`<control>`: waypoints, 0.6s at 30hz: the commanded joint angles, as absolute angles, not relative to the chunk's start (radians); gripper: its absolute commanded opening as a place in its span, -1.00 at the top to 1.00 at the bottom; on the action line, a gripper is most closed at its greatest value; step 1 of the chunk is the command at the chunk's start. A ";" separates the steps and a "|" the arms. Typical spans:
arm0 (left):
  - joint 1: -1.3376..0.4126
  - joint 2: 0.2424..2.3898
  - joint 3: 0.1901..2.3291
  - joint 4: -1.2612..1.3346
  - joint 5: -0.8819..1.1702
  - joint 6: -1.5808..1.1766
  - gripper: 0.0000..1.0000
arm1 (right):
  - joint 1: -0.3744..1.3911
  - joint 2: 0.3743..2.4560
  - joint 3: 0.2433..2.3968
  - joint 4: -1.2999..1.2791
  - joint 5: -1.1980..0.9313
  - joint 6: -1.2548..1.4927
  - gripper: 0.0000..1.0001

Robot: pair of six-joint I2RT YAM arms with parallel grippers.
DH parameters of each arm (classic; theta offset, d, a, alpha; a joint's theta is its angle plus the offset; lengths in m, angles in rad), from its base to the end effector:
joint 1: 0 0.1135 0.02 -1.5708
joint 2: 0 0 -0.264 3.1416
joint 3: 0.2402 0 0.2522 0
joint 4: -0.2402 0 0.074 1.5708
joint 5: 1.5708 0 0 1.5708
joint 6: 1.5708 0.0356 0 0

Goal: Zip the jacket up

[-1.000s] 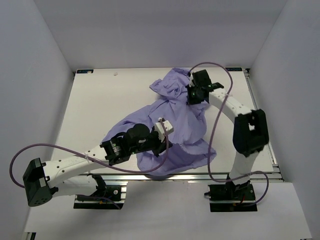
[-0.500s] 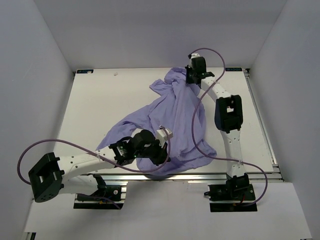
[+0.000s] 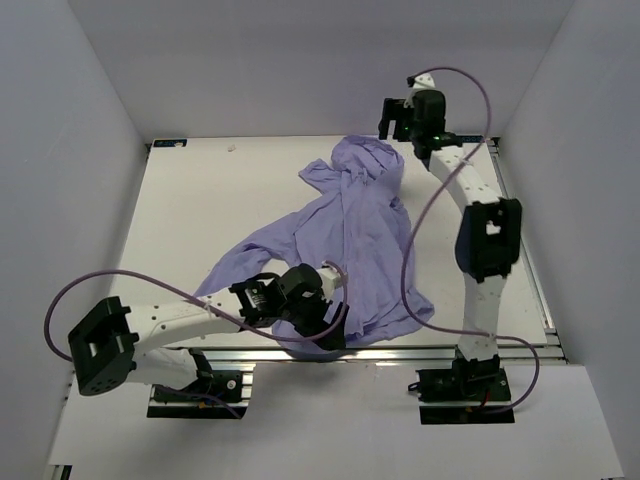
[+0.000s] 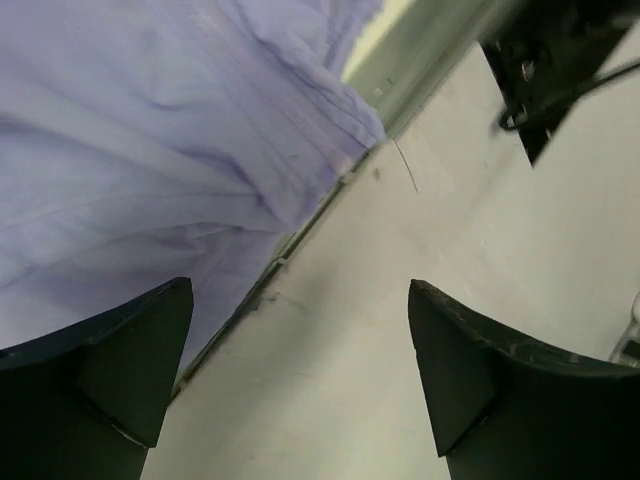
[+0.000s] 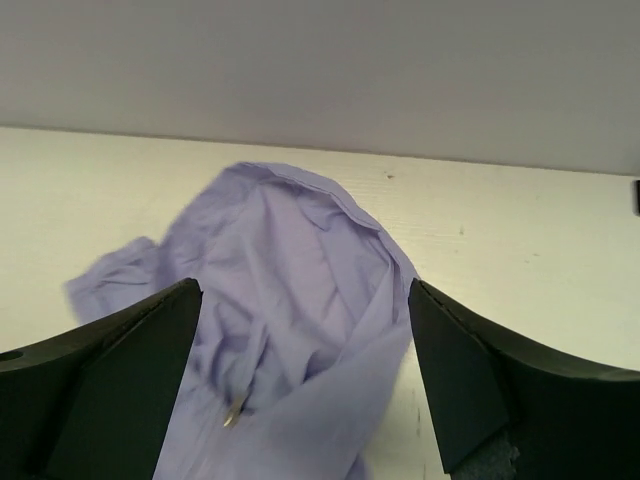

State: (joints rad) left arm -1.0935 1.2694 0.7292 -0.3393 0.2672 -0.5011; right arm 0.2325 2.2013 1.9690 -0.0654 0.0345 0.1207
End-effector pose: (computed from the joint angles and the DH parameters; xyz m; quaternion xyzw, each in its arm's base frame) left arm 0.1072 -0.2278 0.2076 0.3153 0.8787 -0.3278 0.1449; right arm 0.5185 0.1215 0.2966 -0.0347 0.8033 0.0908 0.5875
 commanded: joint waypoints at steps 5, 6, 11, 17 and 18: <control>-1.065 1.138 0.920 -0.695 -0.282 -0.756 -0.96 | 0.232 1.645 1.582 -0.308 0.130 0.253 -0.79; -1.031 1.137 0.945 -0.734 -0.352 -0.782 -0.96 | 0.232 1.597 1.472 -0.346 0.141 0.276 -0.79; -0.778 1.115 1.006 -0.834 -0.374 -0.828 -0.96 | 0.232 1.247 1.162 -0.379 0.152 0.360 -0.79; -0.434 1.072 1.061 -0.828 -0.296 -0.782 -0.96 | 0.232 0.919 0.921 -0.417 0.215 0.385 -0.79; -0.413 1.072 1.083 -0.825 -0.284 -0.778 -0.96 | 0.230 0.892 0.905 -0.428 0.227 0.382 -0.79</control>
